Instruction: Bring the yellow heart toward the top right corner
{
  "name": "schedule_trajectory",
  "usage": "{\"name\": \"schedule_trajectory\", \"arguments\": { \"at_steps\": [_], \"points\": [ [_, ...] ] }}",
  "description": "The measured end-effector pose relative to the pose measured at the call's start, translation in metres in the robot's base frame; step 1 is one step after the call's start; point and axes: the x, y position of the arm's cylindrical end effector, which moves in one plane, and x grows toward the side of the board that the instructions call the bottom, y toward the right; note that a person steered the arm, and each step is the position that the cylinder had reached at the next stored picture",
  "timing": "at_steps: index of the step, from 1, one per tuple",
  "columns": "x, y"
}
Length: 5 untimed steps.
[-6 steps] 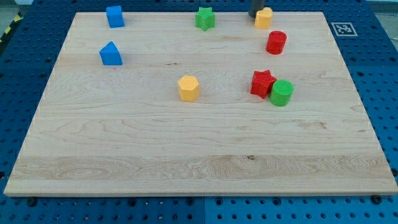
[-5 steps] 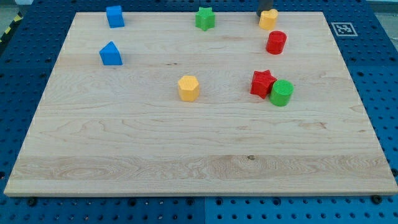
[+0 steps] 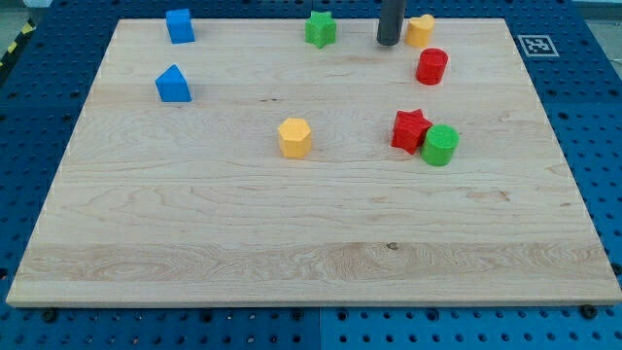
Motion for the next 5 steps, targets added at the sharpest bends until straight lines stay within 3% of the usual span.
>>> {"name": "schedule_trajectory", "arguments": {
  "at_steps": [3, 4, 5],
  "points": [
    [-0.002, 0.057],
    [-0.002, 0.059],
    [-0.008, 0.022]
  ]
}}
